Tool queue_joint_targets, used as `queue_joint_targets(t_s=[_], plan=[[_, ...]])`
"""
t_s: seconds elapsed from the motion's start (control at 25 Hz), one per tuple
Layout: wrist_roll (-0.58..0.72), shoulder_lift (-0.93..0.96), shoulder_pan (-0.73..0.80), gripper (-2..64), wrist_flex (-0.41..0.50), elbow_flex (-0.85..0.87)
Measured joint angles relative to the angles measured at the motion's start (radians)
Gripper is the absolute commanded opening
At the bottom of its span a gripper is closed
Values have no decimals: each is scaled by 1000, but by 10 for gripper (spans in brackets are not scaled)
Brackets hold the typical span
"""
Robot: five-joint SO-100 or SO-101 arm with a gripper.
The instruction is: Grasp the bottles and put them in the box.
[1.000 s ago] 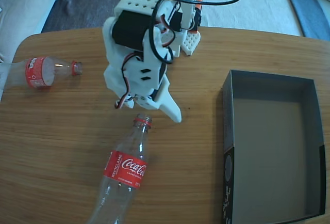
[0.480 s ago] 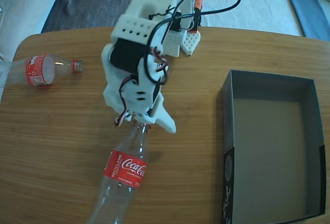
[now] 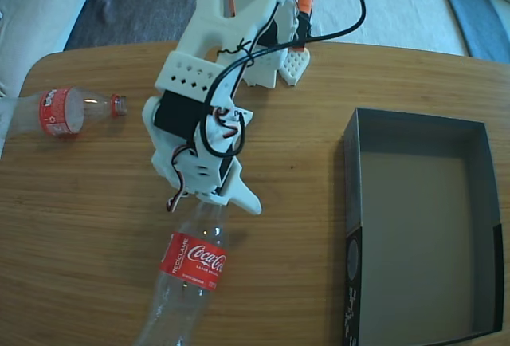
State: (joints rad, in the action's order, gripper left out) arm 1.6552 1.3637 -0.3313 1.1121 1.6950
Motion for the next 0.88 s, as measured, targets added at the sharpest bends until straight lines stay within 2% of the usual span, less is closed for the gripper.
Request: queue_joint_targets(t_s=[0.24, 0.52, 0.72, 0.88], plan=[[0, -48, 0, 512, -77, -2], [-3, -49, 14, 503, -80, -2], [-6, -49, 31, 370, -80, -2], [-6, -49, 32, 296, -80, -2]])
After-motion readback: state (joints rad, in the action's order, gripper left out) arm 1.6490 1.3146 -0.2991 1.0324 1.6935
